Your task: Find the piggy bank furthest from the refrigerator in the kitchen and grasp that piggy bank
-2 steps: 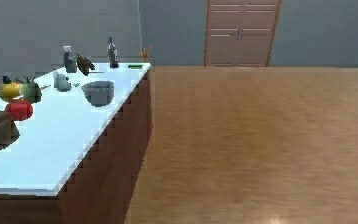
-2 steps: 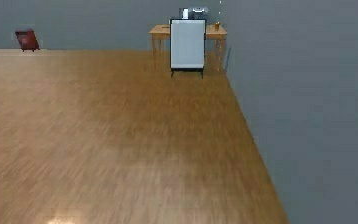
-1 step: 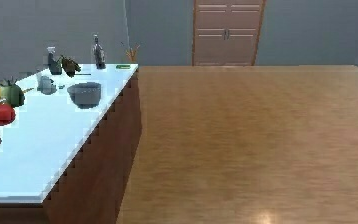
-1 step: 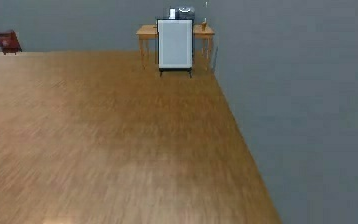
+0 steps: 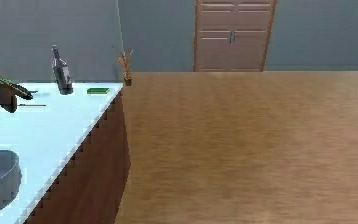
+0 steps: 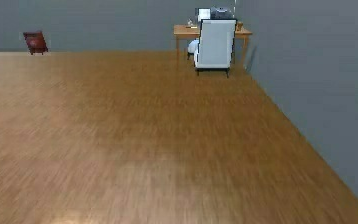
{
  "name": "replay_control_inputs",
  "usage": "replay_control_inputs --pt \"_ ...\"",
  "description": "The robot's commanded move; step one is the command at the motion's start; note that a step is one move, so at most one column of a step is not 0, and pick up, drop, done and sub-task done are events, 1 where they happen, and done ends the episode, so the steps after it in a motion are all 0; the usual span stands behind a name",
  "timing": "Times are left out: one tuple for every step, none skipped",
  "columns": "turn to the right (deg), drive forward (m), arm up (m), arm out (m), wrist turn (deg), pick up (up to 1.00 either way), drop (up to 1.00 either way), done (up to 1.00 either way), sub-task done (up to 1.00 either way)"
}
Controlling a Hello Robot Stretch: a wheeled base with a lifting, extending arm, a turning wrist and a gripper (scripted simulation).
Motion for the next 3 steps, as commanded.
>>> replay_control_inputs --pt "-45.0 0.00 0.00 0.00 0.0 0.00 0.00 0.00 0.00" --pt "45.0 0.00 0.00 0.00 0.0 0.00 0.00 0.00 0.00" --pt "45.0 0.00 0.00 0.00 0.0 0.00 0.00 0.00 0.00"
